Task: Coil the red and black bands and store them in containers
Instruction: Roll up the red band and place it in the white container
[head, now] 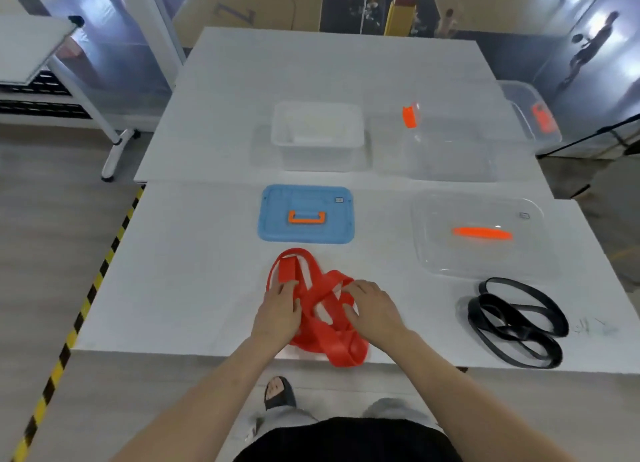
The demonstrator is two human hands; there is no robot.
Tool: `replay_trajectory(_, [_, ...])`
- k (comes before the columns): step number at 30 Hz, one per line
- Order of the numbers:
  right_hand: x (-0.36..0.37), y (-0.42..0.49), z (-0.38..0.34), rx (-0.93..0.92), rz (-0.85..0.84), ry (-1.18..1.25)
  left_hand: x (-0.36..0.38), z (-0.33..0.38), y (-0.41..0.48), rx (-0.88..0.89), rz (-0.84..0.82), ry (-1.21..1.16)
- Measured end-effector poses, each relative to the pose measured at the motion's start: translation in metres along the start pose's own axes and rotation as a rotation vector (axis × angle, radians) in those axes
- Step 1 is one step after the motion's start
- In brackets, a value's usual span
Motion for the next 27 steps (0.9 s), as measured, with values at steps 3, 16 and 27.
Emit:
replay_trajectory(3, [0.010,0.004,-0.017,0.054,-0.021,0.016,-0.015,-0.028,0.004,0.015,-0.032,0.017])
replay_trajectory(16, [0.029,0.061,-0.012,0.378,-0.160,0.094,-0.030,-0.051,0.015,0.018,-0.220,-0.049])
replay_trajectory(27, [-0.031,0.052,-0.013,0.320,0.024,0.501,-0.052,-0.036,0.014,0.013,-0.145,-0.134])
Point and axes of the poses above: each hand's wrist, its own y-axis towards the middle knuckle, its own x-axis out of the palm, z = x × y, the point moved 7 cm from there along y, towards the middle knuckle, and after that the axes turned 12 degrees about -y, right-handed, at the moved point
